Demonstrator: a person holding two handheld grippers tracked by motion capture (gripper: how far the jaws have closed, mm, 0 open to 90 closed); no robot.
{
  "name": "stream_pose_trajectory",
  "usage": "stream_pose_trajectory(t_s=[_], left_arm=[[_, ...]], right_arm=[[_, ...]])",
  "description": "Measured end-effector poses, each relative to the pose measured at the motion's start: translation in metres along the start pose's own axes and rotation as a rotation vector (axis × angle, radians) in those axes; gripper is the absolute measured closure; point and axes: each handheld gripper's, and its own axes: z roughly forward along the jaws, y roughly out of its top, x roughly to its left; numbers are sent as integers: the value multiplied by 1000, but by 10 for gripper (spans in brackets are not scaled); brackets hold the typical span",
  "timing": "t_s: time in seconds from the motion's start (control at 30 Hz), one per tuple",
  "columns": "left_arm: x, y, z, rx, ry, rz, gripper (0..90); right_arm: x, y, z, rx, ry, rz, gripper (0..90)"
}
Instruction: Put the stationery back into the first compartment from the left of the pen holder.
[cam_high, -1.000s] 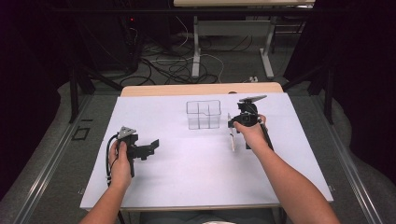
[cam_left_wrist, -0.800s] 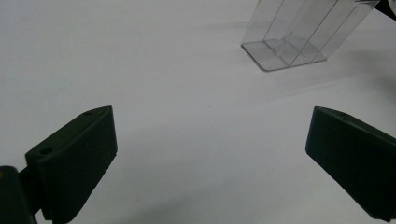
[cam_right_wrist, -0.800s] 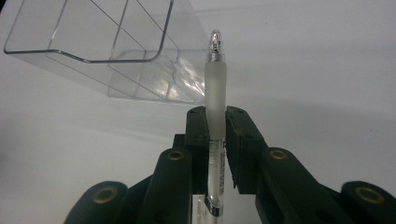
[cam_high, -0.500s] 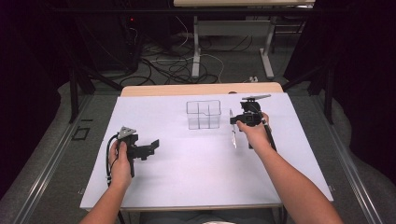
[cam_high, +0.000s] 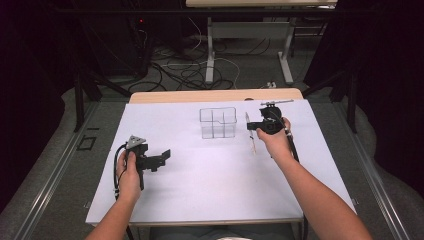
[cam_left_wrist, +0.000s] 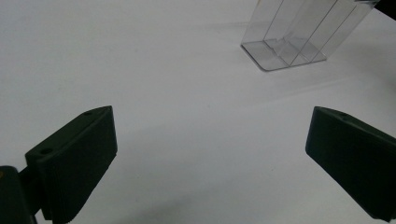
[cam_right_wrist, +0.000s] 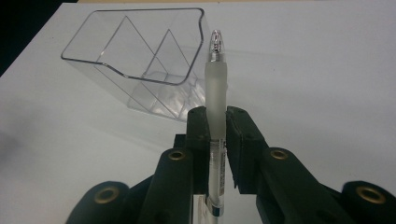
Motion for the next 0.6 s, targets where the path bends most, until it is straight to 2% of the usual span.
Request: stream_pose_trajectory(t_s=[0.17,0.37,0.6], left_arm=[[0,0,0,2,-2,-6,21],[0,0,0,3,-2,-6,20],[0,0,-1,3,0,-2,22]], right_arm=[[6,0,-4,-85,5,-96,796],[21,1,-7,-179,21,-183,796],[32,3,-5,-259,39,-206,796]])
